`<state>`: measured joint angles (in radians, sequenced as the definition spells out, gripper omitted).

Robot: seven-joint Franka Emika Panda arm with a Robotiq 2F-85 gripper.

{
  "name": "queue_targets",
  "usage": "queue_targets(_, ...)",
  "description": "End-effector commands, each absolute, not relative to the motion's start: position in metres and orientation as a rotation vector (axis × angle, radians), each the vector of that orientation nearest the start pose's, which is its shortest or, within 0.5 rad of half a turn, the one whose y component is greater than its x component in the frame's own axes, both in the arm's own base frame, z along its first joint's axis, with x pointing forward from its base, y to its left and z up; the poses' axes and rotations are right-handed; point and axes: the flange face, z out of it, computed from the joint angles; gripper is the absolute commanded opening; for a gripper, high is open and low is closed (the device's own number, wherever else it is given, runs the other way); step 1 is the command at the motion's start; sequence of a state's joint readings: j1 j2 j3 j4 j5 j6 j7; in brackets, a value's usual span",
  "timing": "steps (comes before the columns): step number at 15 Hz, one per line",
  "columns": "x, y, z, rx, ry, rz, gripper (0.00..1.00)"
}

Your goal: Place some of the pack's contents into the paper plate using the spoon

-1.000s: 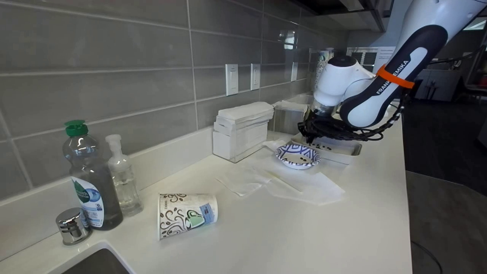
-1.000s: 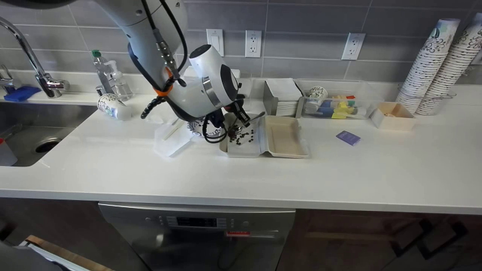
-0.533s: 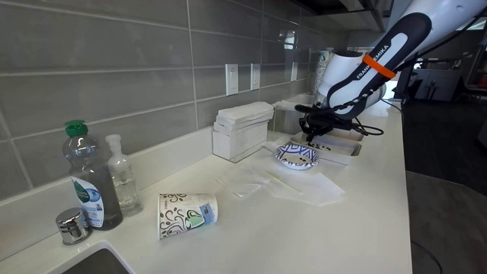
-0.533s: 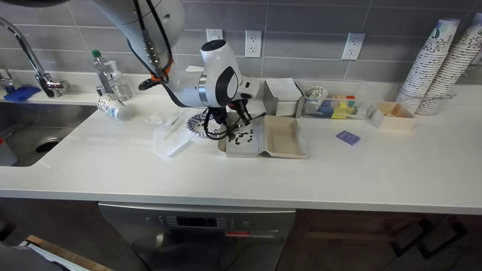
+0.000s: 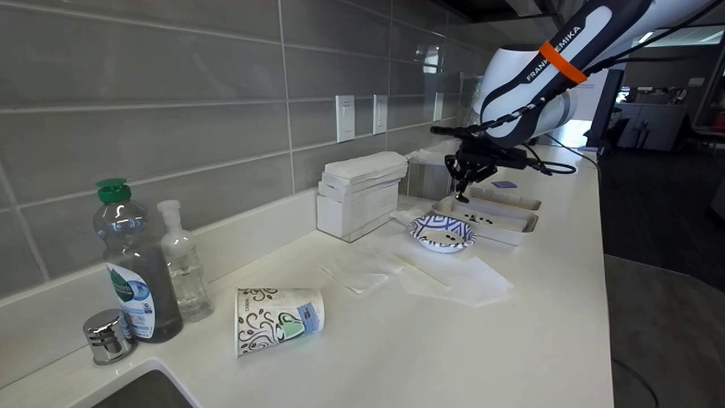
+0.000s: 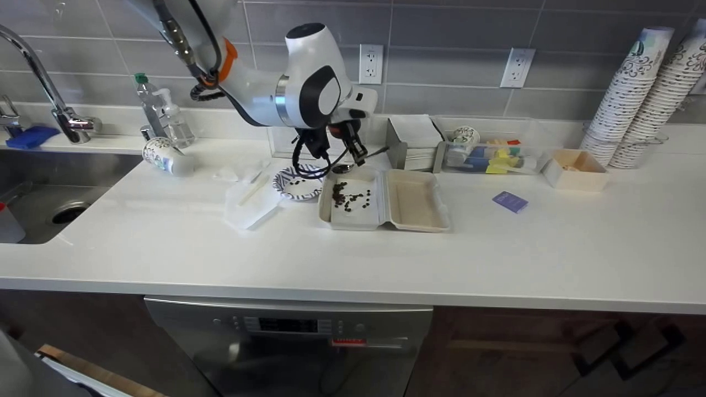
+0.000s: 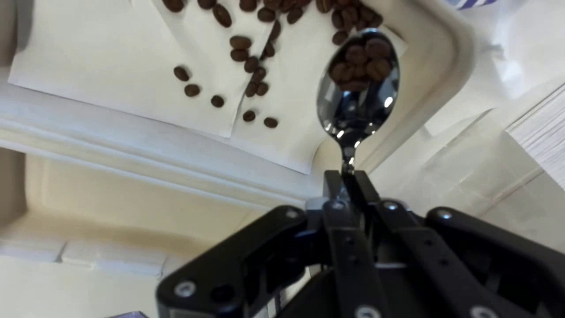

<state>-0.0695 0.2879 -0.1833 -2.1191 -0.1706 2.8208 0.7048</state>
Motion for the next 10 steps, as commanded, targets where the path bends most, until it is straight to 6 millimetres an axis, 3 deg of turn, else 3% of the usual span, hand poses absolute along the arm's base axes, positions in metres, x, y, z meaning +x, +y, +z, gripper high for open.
queue_targets(1, 0.59, -0.119, 0.331, -2.931, 1.172, -0.672, 0.02)
queue_targets(10, 0.603, -0.039, 0.318, -3.039, 1.203, -0.82, 0.02)
